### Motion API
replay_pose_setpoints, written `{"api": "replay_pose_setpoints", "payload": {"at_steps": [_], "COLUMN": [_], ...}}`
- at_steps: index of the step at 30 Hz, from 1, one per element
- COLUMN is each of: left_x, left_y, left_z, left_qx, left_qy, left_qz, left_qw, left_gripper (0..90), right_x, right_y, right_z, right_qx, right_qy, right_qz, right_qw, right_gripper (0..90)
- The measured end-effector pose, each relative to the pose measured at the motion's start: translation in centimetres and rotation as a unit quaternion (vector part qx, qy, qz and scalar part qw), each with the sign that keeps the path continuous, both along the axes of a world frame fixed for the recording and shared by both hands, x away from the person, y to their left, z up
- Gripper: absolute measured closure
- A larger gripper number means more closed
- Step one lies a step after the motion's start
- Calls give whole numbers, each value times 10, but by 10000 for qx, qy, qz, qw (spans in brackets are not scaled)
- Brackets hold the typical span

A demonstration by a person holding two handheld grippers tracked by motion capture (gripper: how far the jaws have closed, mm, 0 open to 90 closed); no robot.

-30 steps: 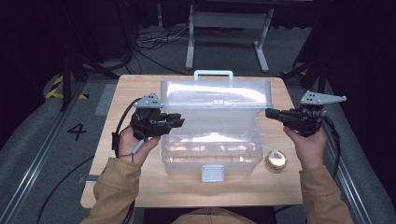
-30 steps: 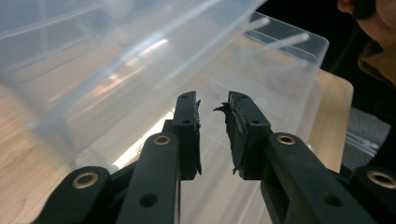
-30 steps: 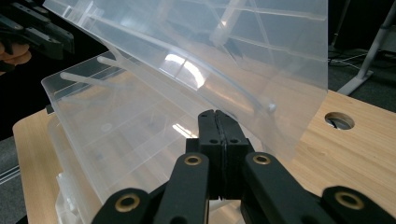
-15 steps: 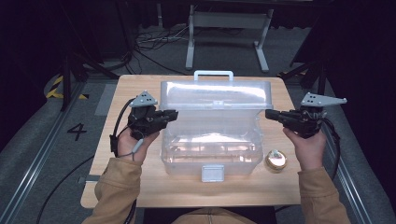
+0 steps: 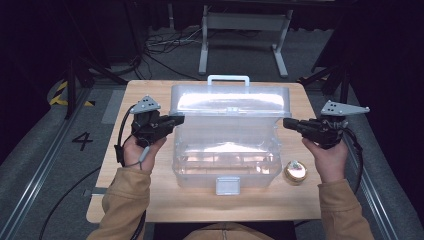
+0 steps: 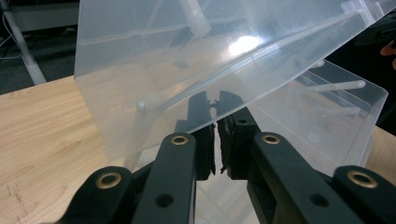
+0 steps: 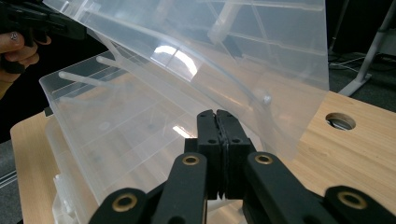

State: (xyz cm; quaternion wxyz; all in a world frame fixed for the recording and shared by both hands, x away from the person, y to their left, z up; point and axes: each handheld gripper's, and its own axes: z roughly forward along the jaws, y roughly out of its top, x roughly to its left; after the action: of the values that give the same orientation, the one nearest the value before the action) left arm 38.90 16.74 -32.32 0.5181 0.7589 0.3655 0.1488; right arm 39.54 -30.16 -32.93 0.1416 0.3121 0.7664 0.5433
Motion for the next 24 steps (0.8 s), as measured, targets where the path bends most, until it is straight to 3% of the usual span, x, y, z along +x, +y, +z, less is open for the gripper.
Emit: {"api": "replay_pose_setpoints", "payload": {"at_steps": [3, 7, 9, 12, 16, 18, 24], "left_x": [0, 1, 2, 3, 6, 6, 8], "left_y": [0, 1, 1, 2, 2, 2, 2], "left_z": [0, 0, 0, 1, 2, 2, 3], "left_qx": [18, 14, 9, 15, 0, -9, 23], "left_qy": [-19, -22, -45, -52, -61, -61, -92], "left_qz": [-4, -32, -40, -68, -80, -81, -99], "left_qw": [10000, 10000, 10000, 10000, 9999, 9999, 9999], "left_gripper": [836, 836, 836, 835, 834, 834, 833], "right_x": [-1, -6, -10, -13, -17, -16, -13], "right_y": [-1, -3, -3, -4, -2, 1, 11], "right_z": [-1, 0, 0, 0, 0, 0, 1], "right_qx": [31, -121, -262, -285, -270, -314, -352], "right_qy": [68, 29, -101, -163, -308, -382, -450], "right_qz": [-15, -169, -359, -598, -1047, -1315, -1433], "right_qw": [10000, 9998, 9990, 9977, 9937, 9901, 9880], "right_gripper": [813, 719, 662, 616, 560, 535, 482]}}
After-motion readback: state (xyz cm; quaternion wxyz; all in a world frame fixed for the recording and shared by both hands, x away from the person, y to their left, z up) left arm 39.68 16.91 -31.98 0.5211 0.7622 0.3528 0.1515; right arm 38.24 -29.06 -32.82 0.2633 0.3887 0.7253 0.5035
